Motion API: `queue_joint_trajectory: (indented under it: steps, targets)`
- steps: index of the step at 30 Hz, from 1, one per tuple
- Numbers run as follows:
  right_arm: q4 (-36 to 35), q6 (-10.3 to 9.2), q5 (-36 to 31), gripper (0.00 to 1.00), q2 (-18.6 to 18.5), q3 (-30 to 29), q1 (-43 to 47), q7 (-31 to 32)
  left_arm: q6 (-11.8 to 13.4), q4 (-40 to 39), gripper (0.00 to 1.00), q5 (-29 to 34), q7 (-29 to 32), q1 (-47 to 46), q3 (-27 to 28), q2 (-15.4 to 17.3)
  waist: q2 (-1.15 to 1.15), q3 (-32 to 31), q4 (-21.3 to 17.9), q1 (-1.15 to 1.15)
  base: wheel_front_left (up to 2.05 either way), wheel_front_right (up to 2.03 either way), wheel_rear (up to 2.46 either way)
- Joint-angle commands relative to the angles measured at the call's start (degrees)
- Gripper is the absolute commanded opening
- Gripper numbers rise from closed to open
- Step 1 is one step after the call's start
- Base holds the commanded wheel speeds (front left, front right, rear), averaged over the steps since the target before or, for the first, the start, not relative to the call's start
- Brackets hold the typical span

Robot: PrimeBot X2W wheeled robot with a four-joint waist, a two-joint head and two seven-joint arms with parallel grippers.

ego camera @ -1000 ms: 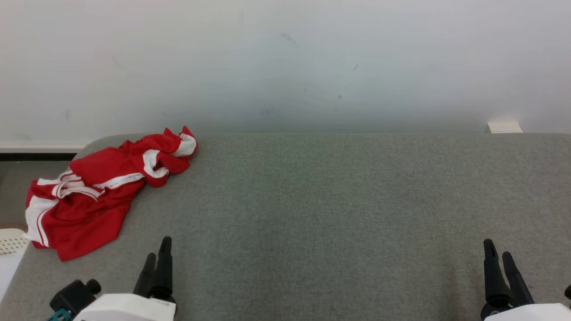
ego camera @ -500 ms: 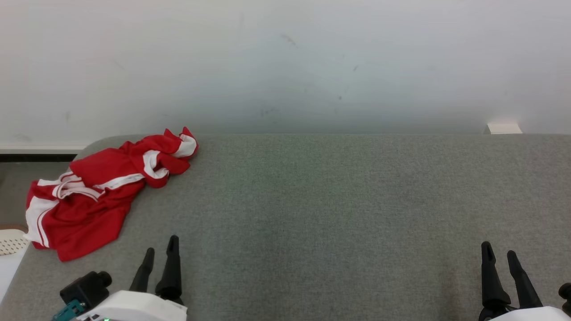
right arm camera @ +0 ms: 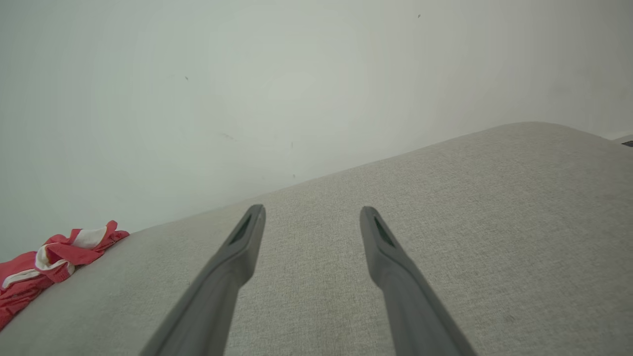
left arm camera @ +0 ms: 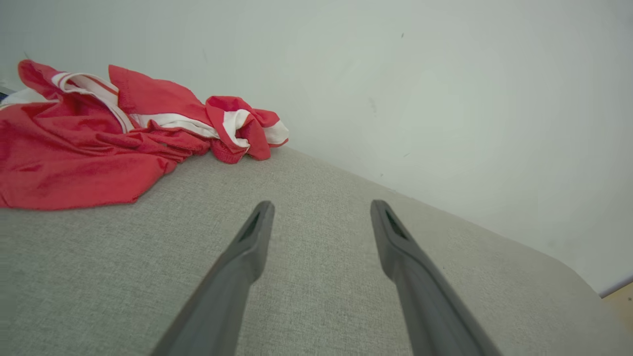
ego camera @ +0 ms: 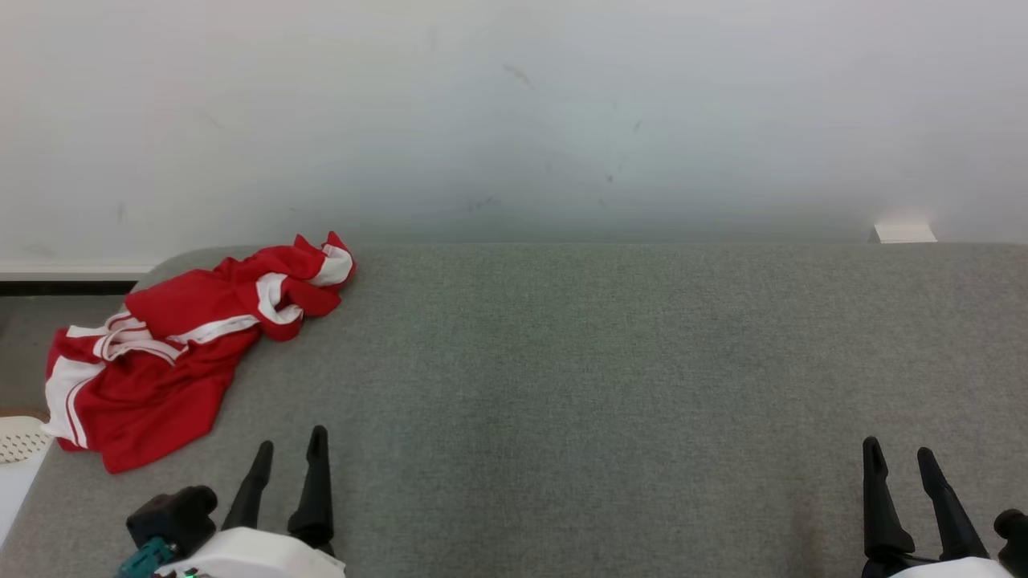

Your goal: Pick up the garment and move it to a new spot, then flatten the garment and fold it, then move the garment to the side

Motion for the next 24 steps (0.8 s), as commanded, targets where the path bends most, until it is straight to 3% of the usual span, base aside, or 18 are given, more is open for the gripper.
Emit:
queue_joint_trajectory:
  steps: [1,24]
  targets:
    - [-0.7,0.14,-1.7,1.00,-0.5,0.0,-0.3,-0.6,0.3,-0.4,1.00,1.5,-0.6,0.0,-0.2,0.8,0.00,0.0,0.0,0.00,0.00,0.00,0.00]
    - [-0.8,0.16,-12.4,1.00,-1.1,0.3,1.0,-4.3,2.4,-0.7,1.00,13.5,-4.2,0.9,-2.6,2.7,0.00,-0.2,-0.3,0.00,0.00,0.00,0.00]
